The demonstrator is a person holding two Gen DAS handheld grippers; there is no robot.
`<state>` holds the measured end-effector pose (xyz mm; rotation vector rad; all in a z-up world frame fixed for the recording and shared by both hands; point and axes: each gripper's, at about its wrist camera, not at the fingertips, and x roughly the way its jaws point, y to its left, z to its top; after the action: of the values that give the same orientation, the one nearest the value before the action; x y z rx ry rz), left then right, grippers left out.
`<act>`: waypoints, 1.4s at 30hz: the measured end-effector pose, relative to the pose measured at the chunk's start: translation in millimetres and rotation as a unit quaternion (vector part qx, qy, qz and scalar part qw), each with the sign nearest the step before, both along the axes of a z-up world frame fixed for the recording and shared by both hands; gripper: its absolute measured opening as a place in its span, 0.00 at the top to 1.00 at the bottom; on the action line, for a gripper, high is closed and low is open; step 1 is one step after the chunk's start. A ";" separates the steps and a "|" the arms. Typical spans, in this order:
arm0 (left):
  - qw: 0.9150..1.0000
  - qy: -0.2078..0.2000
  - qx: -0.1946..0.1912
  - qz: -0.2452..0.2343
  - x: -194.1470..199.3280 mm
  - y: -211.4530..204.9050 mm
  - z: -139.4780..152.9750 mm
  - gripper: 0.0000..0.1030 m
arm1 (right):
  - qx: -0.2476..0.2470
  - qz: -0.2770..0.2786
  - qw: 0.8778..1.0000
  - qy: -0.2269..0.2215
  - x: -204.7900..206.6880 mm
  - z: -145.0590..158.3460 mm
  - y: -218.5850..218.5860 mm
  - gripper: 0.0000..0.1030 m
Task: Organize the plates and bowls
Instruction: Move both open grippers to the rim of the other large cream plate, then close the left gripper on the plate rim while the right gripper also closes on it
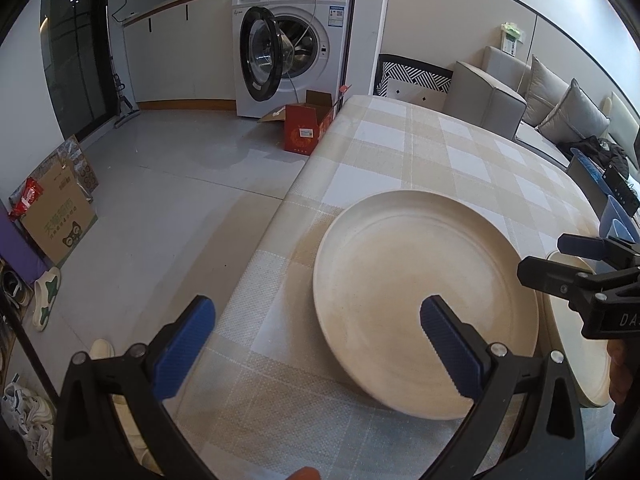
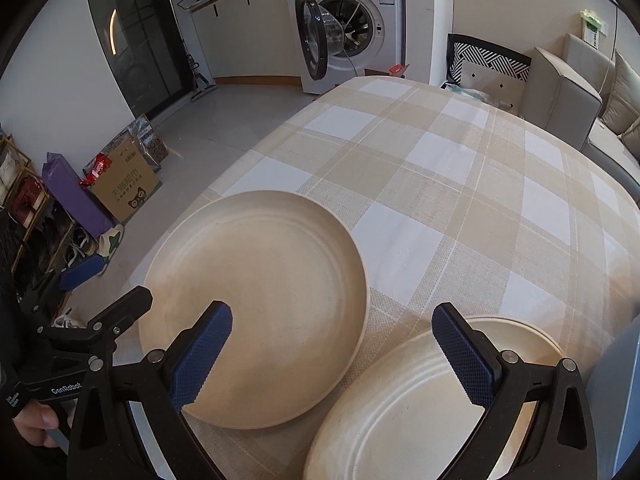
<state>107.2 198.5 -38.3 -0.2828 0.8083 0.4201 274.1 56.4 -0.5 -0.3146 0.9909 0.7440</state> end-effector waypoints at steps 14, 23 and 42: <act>1.000 0.016 -0.004 -0.005 9.8 3.7 -9.9 0.00 | -0.011 0.005 1.000 0.014 11.0 -14.6 12.1 0.02; 1.000 0.027 -0.009 -0.007 15.6 3.8 -17.8 0.00 | -0.021 0.000 0.999 0.024 15.5 -22.6 13.2 0.12; 0.999 0.033 -0.019 -0.012 14.8 6.0 -23.9 0.11 | -0.041 0.010 0.999 0.031 18.8 -38.3 20.3 0.43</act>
<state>121.9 204.5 -62.2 -0.2961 0.8851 0.3932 292.9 76.7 -38.8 -0.3743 1.0810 0.7354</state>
